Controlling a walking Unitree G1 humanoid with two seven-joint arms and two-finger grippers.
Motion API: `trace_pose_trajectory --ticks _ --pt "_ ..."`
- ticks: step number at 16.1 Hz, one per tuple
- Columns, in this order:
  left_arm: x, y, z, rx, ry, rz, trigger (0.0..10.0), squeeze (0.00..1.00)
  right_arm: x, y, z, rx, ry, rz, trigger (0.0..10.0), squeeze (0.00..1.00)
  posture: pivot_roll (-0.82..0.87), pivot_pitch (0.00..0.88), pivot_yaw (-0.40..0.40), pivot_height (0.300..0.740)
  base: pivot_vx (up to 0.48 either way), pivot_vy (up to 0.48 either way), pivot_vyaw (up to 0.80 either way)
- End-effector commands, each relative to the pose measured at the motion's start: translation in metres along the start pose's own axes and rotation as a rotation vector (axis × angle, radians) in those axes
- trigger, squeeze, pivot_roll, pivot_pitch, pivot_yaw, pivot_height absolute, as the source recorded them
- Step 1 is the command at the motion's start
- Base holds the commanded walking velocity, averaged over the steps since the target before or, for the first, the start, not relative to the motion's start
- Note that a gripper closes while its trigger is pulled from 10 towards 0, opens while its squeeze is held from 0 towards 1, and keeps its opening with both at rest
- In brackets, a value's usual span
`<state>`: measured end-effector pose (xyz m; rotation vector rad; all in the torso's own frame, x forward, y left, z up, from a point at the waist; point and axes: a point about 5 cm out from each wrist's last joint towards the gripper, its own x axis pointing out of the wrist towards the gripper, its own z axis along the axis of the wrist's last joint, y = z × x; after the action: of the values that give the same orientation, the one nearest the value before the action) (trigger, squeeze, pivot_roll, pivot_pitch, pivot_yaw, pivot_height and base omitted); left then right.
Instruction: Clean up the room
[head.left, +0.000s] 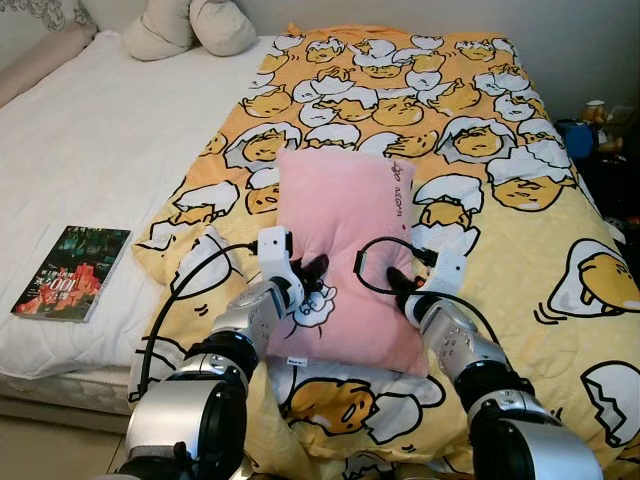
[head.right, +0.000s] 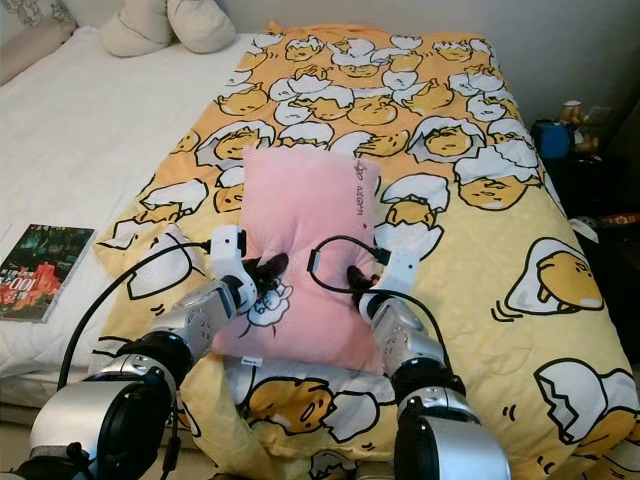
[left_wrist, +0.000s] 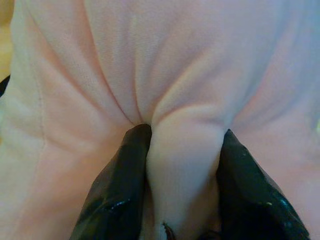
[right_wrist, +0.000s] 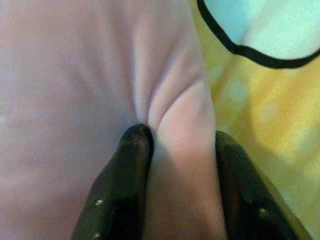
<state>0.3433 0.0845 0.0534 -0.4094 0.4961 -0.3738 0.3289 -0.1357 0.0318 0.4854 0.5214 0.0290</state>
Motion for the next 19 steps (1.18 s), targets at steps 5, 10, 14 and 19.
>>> trace_pose_trajectory --ticks 5,10,14,19 --pt "-0.004 0.011 -0.013 0.058 0.069 0.068 0.0 0.0 0.002 0.006 -0.003 -0.003 0.009 0.011 0.0 0.0 -0.19 0.0 0.076 0.74 0.0 0.0 0.0" --pt "-0.005 0.011 -0.013 0.118 0.061 0.065 0.0 0.0 0.002 0.004 -0.005 0.009 0.0 0.005 0.0 0.0 -0.19 0.0 0.085 0.74 0.0 0.0 0.0" --pt "-0.004 0.01 -0.014 0.161 0.068 0.08 0.0 0.0 0.001 0.001 -0.007 -0.007 0.004 0.0 0.0 0.0 -0.18 0.0 0.081 0.74 0.0 0.0 0.0" --pt "-0.002 0.007 -0.012 0.18 0.044 0.095 0.0 0.0 0.002 0.003 -0.011 -0.023 0.015 0.007 0.0 0.0 -0.18 0.0 0.072 0.74 0.0 0.0 0.0"
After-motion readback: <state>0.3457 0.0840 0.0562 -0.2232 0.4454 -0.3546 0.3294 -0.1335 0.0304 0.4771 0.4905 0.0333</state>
